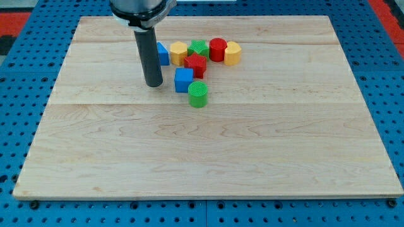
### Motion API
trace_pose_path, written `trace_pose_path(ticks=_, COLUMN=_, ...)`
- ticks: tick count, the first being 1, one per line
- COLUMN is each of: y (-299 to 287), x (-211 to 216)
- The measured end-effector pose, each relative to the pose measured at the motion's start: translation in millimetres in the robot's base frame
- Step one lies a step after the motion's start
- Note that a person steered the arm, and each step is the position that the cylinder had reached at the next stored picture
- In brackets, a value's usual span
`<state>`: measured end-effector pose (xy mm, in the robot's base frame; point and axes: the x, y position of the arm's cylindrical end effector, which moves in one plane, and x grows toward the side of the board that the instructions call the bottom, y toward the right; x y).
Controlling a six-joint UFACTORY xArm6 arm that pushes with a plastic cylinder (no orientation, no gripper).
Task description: Slightly touch the blue cube
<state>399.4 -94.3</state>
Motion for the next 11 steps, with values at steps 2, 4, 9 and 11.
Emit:
trace_pose_path(ticks=2, y=0, x=0)
trace_pose_path(ticks=4, y=18, x=-21)
trace_pose_path(ticks=9, y=-16, x=17)
trace_pose_path(ticks=11, y=-15, x=90)
